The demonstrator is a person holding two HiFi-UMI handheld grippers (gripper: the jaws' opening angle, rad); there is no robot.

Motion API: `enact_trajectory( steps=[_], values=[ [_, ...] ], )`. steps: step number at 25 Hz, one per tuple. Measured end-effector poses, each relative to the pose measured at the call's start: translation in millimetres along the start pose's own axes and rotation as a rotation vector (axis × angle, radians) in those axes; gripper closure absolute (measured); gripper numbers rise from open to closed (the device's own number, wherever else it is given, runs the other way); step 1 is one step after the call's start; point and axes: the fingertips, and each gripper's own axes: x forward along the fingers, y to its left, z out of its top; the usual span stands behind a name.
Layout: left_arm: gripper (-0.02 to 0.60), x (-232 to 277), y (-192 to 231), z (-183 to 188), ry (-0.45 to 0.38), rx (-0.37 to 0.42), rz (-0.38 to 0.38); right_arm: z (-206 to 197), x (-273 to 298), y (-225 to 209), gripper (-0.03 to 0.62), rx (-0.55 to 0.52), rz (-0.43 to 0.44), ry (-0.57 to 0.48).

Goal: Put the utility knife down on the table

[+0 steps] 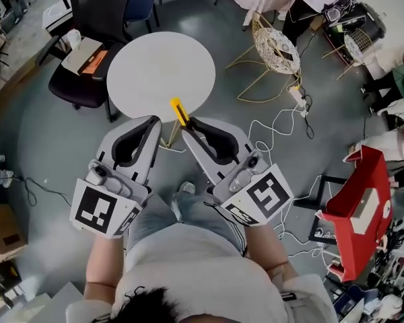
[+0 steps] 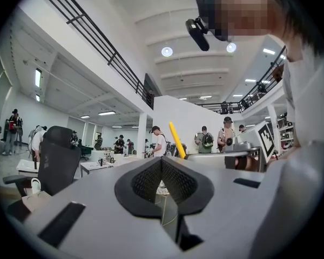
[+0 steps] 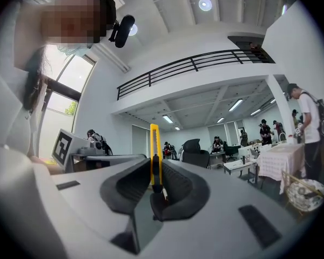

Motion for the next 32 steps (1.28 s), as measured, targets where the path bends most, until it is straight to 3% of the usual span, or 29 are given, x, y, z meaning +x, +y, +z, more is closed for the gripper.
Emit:
enact_trajectory(
  steps=[7,19,32],
  values=[
    [0.572,22,0,-8,0.025,0.004,0.003,-9,-4,-18,0.523,0.021,0.002,-0.001],
    [0.572,66,6,-18,0.033,-0.009,-0.072,-14,-1,-57,0.523,0.019,-0.07,0.015],
    [0.572,104,96,-29,0.061,-0.043,-0.137,-26,89,-101,0.523,0.042,-0.131,0.048]
  ],
)
